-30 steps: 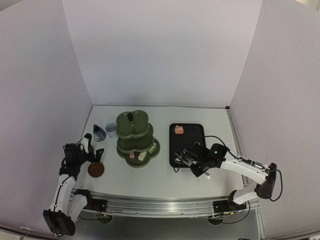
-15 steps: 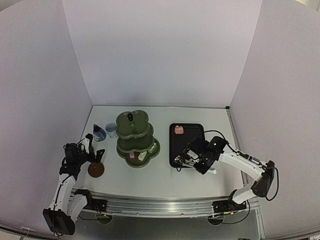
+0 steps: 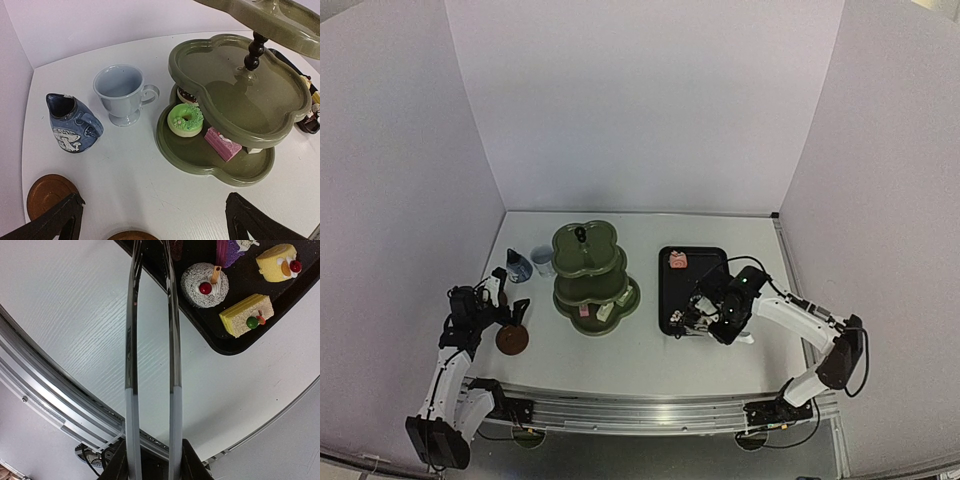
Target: Serve the afternoon tea
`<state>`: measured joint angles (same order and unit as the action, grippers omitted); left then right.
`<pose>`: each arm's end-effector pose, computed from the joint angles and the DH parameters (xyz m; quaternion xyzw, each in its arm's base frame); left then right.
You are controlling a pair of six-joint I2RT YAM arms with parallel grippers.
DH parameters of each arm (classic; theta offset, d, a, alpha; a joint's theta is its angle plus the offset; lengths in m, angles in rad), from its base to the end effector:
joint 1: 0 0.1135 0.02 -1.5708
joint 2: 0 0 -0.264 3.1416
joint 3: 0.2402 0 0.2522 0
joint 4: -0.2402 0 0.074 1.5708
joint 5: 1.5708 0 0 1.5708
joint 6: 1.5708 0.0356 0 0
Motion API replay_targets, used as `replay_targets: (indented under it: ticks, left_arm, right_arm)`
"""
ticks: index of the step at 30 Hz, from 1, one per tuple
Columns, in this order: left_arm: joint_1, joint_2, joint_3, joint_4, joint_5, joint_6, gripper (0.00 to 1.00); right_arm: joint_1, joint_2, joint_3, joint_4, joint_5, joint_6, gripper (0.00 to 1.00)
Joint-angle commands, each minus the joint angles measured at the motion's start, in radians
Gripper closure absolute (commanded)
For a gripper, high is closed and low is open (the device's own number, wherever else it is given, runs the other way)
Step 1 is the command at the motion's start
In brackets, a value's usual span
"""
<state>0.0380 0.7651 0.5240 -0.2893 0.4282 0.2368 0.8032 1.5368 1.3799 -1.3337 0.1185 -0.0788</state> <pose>0.1740 -0.0082 0.2423 0.1892 0.8332 -0.1161 0.5064 0.1913 0.1922 0.2893 -0.4236 0.9030 -0.0412 0.0584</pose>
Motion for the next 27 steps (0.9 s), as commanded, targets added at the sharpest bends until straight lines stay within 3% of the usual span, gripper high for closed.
replay_targets:
  ticks: [1,27]
  left_arm:
    - [-0.003,0.017,0.025,0.008,0.023,0.015,0.00]
    - [-0.003,0.018,0.028,-0.011,0.023,0.025,0.00]
  right_arm:
    - [-0.004,-0.050,0.054,-0.022,0.010,-0.010,0.72]
    - [-0.082,0.041,0.017,0.006,-0.021,-0.101,0.68]
